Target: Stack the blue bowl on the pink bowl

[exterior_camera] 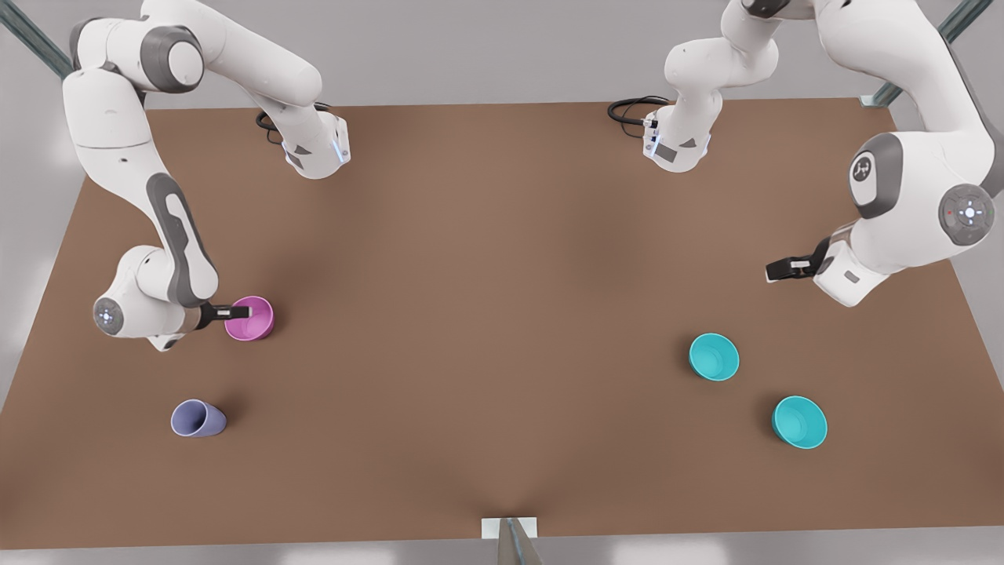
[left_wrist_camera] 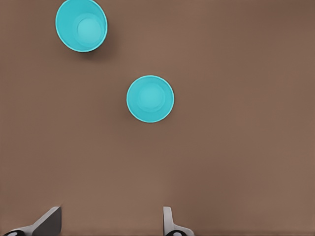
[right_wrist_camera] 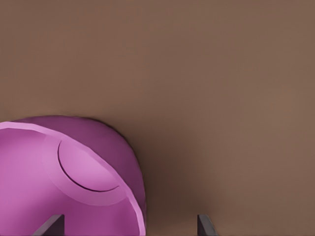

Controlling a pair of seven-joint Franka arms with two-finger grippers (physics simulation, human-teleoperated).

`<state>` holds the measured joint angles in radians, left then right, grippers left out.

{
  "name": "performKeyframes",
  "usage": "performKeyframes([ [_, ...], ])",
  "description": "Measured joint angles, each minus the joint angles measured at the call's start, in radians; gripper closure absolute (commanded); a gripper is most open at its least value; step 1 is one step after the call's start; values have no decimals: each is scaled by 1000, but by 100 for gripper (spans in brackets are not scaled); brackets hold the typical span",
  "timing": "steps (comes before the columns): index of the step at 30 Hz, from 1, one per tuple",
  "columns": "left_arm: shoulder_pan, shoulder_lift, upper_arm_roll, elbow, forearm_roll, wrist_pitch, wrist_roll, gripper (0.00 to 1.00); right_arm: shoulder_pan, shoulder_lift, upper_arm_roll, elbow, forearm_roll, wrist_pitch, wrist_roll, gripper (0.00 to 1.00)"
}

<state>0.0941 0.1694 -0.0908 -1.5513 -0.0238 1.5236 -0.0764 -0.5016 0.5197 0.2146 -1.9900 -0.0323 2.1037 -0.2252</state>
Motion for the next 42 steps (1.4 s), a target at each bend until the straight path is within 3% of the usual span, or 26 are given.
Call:
performKeyframes([
  [5,-5,8,-1,6,0,-2,0,0,0,27,0,13,-1,20,7,1],
  [6,-5,9,-1,7,0,-3,0,0,0,30,0,16,-2,23,8,12],
  [14,-5,10,-1,7,0,-7,1,0,-1,35,0,30,-2,28,14,43],
  [16,-5,10,-1,7,0,-7,1,0,0,33,0,30,-1,26,14,69],
  [18,-6,11,-1,7,0,-8,1,0,3,31,0,31,4,23,12,78],
  [25,-5,14,0,12,0,-7,1,0,15,-15,22,38,22,-38,13,79],
  [32,2,20,4,15,1,-12,1,0,56,-18,256,68,160,-162,110,79],
  [42,-1,22,2,26,0,-14,0,0,368,255,283,479,403,-201,434,79],
])
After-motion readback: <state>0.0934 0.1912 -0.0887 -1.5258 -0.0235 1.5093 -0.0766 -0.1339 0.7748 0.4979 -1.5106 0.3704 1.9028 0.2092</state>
